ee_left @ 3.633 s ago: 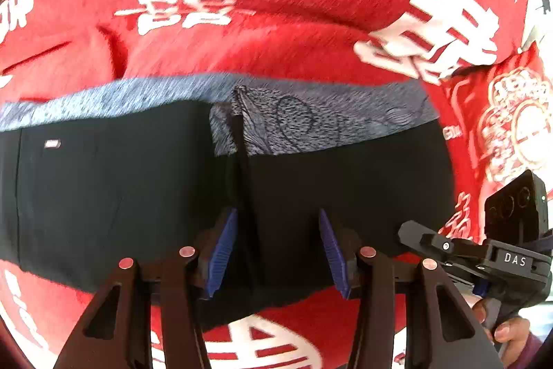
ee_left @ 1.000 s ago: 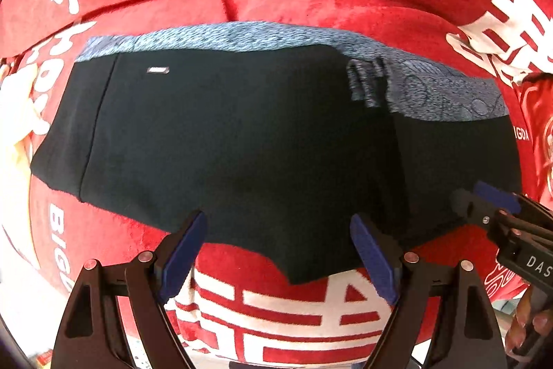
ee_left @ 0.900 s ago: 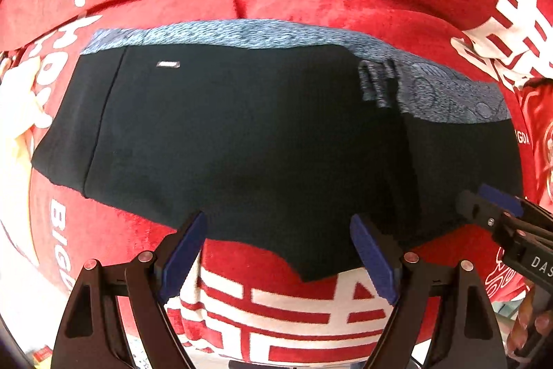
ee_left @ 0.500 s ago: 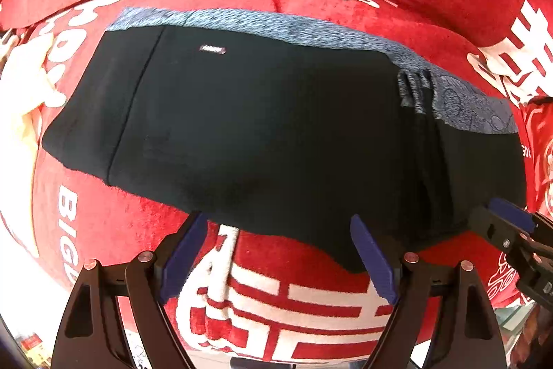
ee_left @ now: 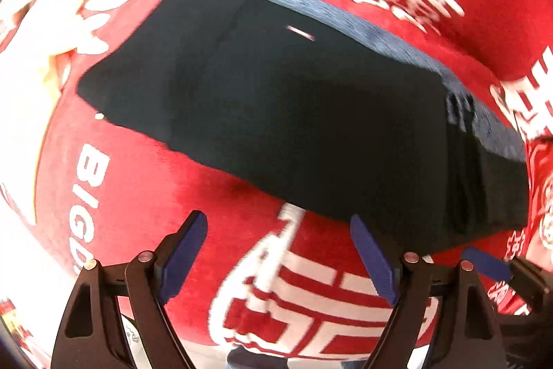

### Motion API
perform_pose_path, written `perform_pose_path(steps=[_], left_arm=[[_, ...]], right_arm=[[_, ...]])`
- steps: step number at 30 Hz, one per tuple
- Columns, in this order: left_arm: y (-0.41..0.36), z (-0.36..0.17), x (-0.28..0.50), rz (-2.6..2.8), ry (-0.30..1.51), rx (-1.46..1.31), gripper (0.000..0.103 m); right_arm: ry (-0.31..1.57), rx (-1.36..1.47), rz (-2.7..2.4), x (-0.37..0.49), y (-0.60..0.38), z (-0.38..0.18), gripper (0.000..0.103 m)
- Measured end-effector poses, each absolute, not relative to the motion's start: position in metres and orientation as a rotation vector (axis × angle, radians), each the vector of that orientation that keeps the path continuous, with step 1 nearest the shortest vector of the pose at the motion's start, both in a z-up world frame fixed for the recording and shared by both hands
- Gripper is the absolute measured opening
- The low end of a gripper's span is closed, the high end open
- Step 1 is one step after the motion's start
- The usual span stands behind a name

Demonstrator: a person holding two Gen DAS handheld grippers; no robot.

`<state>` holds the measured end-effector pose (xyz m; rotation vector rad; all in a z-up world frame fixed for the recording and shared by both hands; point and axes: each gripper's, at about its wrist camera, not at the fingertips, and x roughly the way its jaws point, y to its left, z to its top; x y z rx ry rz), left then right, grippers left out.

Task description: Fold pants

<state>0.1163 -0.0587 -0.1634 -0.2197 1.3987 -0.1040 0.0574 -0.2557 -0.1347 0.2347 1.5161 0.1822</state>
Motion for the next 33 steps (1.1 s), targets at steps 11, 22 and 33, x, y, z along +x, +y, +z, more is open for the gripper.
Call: perform_pose_path(steps=[11,22,33], left_arm=[[0.015,-0.177,0.133,-0.016,1.349,-0.381,0.086],[0.049,-0.203,0.143,-0.078,1.27,-0.64,0.086],[0.053,-0.224,0.154,-0.226,1.137,-0.962,0.098]], right_arm=[[1.529,0.21,0.218,0.075,-0.227,-0.141,0.062],[1.535,0.191,0.253,0.086,-0.208,-0.142,0.062],[1.541,0.211,0.27,0.088,-0.201,-0.146,0.062]])
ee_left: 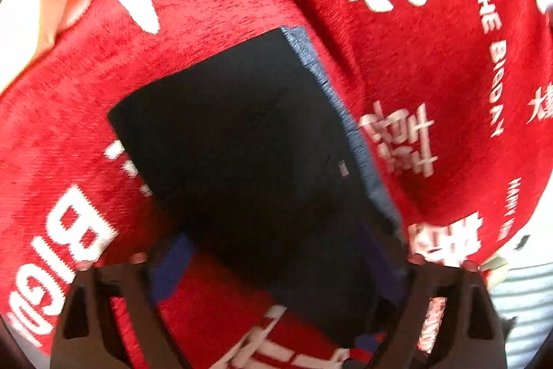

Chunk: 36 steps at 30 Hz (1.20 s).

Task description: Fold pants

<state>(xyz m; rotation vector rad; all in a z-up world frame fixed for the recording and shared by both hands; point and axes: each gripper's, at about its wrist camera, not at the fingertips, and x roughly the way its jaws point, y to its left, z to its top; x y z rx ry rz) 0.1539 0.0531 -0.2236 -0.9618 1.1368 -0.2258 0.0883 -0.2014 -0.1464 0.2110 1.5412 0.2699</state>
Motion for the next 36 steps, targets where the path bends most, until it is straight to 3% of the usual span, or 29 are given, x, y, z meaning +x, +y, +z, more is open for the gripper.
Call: perform_pose_path(steps=[10,15,16,18,19,20,26,29,36], left_arm=[[0.035,-0.187,0.174,-0.237,1.065,-0.87,0.099],[0.026,-0.21,0.194,-0.121,1.172,-0.801,0.099],[0.024,-0.206,0.195,-0.106,1.163,-0.788,0.097],[0.015,-0.2,0.197,-0.043,1.179,-0.674,0.074],[0.009,-0.198,0.198,-0.023,1.189,-0.605,0.052],[0.004,-0.196,0.2,-0.007,1.192,-0.527,0.044],[-0.05,-0.162,0.188,-0.046,1.04,-0.044,0.04],[-0.074,-0.157,0.176,-0.063,0.967,0.162,0.04],[-0.077,-0.151,0.159,-0.1,0.911,0.303,0.04]], right_arm=[[1.513,0.236,0.278,0.087,-0.205,-0.14,0.062],[1.509,0.245,0.26,0.087,-0.215,-0.139,0.062],[1.506,0.247,0.256,0.088,-0.217,-0.139,0.062],[1.491,0.246,0.254,0.091,-0.222,-0.135,0.062],[1.481,0.245,0.251,0.093,-0.225,-0.133,0.062],[1.47,0.251,0.245,0.098,-0.231,-0.13,0.062],[1.413,0.34,0.266,0.144,-0.259,-0.104,0.063],[1.398,0.332,0.33,0.174,-0.251,-0.088,0.074],[1.466,0.266,0.551,0.244,-0.176,-0.067,0.078]])
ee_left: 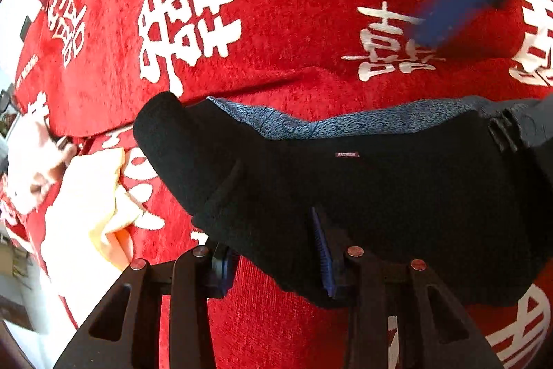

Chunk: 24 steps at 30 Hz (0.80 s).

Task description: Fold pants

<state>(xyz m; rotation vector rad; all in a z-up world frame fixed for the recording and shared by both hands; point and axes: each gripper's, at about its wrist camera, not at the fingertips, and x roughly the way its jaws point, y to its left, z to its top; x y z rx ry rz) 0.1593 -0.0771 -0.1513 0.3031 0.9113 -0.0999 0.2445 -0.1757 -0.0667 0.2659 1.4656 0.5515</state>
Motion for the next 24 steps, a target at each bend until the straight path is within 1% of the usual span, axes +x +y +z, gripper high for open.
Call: perform_pose_path(steps=[4,11,16,17,18,19,20,24], left_arm=[[-0.083,-0.151,0.157,-0.112,0.895,0.344,0.04],[-0.088,-0.148,0.148,-0.125,0.879,0.366,0.04],[-0.088,-0.148,0.147,-0.127,0.887,0.356,0.04],[-0.087,-0.148,0.148,-0.127,0.889,0.353,0.04],[-0.086,-0.148,0.149,-0.133,0.897,0.345,0.04],[-0.086,-0.149,0.15,-0.146,0.905,0.335,0.04],[-0.087,-0.148,0.149,-0.154,0.902,0.333,0.04],[-0.099,-0.135,0.145,-0.189,0.876,0.326,0.04]], right_arm=[[1.53,0.183,0.634,0.266,-0.128,-0.069,0.079],[1.671,-0.107,0.714,0.289,-0.044,-0.096,0.079],[1.794,-0.211,0.652,0.298,-0.028,-0.133,0.079],[1.815,-0.223,0.629,0.298,-0.031,-0.141,0.072],[1.82,-0.229,0.618,0.297,-0.035,-0.145,0.059],[1.821,-0.216,0.623,0.297,-0.041,-0.149,0.029],[1.811,-0.169,0.631,0.297,-0.049,-0.148,0.021],[1.736,-0.052,0.64,0.292,-0.079,-0.135,0.017]])
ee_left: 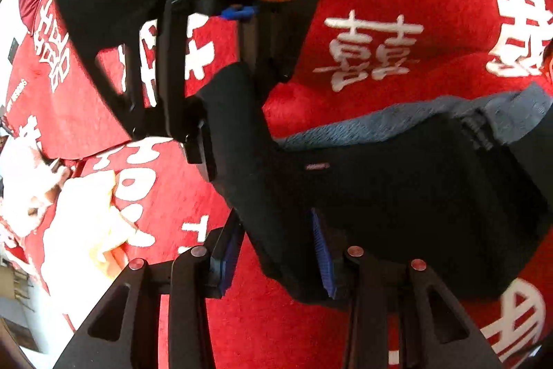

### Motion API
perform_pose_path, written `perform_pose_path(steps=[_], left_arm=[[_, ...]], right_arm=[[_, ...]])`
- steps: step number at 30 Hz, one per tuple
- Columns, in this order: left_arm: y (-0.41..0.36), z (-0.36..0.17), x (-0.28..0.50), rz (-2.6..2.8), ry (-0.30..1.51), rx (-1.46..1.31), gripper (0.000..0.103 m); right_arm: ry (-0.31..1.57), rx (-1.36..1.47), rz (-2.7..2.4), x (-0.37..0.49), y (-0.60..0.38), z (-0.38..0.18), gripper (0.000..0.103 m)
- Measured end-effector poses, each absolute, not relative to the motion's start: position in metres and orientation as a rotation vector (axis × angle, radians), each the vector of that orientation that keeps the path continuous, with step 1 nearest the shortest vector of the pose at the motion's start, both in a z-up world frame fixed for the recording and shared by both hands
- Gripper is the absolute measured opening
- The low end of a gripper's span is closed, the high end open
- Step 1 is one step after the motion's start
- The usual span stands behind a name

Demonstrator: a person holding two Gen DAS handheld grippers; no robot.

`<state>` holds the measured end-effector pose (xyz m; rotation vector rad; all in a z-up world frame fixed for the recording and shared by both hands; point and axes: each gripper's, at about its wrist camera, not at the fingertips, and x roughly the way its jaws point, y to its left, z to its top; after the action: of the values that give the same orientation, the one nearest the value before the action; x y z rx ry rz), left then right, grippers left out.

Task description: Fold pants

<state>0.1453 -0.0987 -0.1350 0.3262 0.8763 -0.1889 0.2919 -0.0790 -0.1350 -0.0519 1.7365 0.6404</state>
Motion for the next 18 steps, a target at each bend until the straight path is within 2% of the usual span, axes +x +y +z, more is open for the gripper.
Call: perform_pose_path(steps=[8,18], left_arm=[[-0.13,-0.09,0.129,-0.273,0.81,0.289,0.04],[-0.198,-0.032,0.108,-0.455,0.805,0.178,0.04]], right_arm=[[1.579,0.3,0.667,0.263,-0.17,-0.09,0.017],[1.372,0.561,0.607,0.203,-0.3,-0.039,0.017]])
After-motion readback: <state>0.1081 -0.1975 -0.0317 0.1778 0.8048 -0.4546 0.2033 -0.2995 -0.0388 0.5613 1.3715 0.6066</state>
